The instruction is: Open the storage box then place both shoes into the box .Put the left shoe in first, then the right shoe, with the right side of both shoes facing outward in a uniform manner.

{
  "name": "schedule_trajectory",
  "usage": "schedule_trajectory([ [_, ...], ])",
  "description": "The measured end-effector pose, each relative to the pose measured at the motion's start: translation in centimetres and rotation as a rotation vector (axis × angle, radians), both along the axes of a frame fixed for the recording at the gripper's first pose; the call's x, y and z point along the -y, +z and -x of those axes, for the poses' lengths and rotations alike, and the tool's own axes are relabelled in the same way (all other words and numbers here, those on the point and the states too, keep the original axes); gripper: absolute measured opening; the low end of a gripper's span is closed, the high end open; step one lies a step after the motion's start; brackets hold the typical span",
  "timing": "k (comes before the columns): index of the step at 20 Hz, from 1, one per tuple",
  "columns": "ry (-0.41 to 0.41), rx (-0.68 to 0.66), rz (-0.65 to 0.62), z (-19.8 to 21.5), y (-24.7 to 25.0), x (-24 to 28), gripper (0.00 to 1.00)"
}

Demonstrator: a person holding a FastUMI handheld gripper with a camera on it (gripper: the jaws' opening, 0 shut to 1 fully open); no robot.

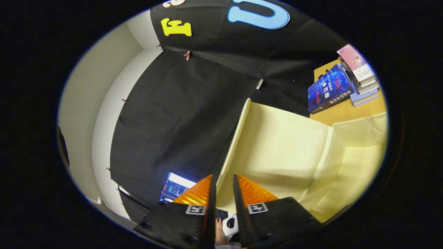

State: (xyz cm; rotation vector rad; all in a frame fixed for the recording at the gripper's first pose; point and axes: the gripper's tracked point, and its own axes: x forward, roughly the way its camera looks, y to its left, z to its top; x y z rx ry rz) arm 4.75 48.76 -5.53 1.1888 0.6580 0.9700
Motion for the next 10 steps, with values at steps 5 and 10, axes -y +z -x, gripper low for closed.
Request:
schedule_trajectory([
  [5,-0.078,0.061,0.073,-0.2,-0.5,2.0,0.83],
  [10,-0.215,0.121,0.272,0.1,-2.7,8.1,0.96],
])
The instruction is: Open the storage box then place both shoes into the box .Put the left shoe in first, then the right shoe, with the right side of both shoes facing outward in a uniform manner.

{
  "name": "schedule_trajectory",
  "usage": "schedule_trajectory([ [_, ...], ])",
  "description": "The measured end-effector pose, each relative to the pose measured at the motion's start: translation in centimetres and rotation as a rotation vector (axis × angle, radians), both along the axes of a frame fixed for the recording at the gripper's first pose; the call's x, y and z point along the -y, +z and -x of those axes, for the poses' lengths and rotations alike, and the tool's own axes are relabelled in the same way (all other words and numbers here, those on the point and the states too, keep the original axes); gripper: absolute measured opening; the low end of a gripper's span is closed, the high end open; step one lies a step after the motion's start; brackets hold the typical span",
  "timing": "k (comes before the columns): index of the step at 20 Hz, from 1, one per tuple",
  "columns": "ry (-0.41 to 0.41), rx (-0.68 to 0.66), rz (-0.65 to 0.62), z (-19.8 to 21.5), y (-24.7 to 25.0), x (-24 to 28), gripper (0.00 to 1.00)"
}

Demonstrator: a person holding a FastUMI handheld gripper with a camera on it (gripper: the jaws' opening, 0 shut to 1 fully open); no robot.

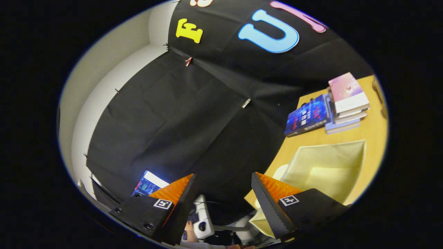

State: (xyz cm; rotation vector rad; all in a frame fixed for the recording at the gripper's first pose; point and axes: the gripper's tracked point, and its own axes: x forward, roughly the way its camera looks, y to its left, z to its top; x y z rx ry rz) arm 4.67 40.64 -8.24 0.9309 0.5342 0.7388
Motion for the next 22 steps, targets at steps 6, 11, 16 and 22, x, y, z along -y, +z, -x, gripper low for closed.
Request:
schedule_trajectory([
  [6,-0.228,0.023,0.426,3.6,-6.0,11.4,0.96],
  [11,-0.307,-0.134,0.711,10.0,-14.4,20.6,0.96],
  [16,-0.279,-0.306,0.887,14.5,-23.2,25.7,0.92],
  [22,-0.180,-0.505,1.075,17.0,-32.7,28.7,0.81],
])
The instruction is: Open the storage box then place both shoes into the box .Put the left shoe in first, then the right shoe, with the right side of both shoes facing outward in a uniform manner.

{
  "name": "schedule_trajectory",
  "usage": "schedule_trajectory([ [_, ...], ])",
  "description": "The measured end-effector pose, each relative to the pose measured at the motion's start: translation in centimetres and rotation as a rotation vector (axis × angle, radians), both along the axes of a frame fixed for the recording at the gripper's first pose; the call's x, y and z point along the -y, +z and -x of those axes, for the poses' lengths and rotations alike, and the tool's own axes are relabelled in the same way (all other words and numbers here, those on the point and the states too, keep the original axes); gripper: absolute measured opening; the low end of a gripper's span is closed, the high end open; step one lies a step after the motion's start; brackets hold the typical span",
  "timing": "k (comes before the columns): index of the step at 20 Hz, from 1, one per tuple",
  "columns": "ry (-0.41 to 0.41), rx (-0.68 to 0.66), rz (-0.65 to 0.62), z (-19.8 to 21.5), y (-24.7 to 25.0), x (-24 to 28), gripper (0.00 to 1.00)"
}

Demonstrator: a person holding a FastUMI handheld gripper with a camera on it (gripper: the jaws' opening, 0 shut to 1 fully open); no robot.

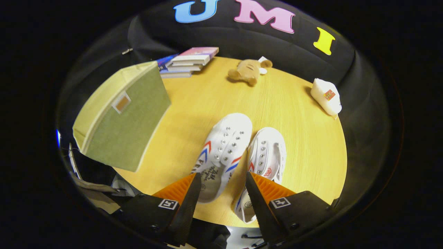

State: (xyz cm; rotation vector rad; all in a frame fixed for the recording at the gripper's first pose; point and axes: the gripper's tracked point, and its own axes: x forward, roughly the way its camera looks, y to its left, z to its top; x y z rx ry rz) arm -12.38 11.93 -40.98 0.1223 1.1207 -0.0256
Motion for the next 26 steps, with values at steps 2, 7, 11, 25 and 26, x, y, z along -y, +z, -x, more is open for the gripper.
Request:
schedule_trajectory([
  [2,0.021,-0.039,0.033,-0.2,-1.7,0.5,0.74],
  [7,-0.007,-0.003,0.153,-2.6,-3.8,1.8,0.57],
  [11,-0.051,0.065,0.185,-3.2,-4.5,1.5,0.52],
  [25,-0.211,0.150,-0.243,-3.8,-1.0,-0.5,0.06],
  [26,-0.221,0.162,-0.257,-4.1,-0.1,-0.5,0.06],
])
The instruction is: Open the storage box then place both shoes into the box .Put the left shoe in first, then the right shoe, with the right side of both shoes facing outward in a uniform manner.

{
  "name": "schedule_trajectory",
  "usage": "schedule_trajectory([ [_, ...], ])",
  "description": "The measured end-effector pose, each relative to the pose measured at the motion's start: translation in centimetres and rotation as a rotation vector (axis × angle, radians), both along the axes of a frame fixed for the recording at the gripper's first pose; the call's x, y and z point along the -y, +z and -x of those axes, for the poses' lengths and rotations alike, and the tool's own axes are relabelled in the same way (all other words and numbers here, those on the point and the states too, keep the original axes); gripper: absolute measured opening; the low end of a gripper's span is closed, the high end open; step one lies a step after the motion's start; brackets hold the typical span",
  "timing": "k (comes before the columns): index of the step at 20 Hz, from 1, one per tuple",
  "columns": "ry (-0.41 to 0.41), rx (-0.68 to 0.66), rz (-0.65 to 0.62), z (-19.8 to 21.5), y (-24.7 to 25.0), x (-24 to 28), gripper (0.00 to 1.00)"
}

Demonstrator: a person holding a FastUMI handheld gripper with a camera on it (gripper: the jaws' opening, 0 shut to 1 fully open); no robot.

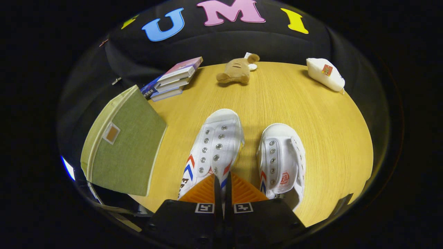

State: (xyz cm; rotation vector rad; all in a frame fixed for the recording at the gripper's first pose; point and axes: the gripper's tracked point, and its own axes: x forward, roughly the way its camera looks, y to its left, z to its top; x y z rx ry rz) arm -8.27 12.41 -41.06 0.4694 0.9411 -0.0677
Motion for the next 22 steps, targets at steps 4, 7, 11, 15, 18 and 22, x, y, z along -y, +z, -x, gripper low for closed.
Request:
schedule_trajectory([
  [4,-0.012,0.053,-0.022,-1.8,5.4,0.0,0.06],
  [7,0.014,0.101,-0.042,-3.7,10.3,-1.1,0.05],
  [11,0.050,0.162,-0.102,-6.7,16.2,-4.6,0.05],
  [15,0.107,0.165,-0.171,-9.1,19.5,-10.1,0.05],
  [18,0.146,0.128,-0.225,-10.2,19.7,-14.6,0.05],
  [22,0.182,0.046,-0.255,-10.6,17.7,-19.9,0.05],
])
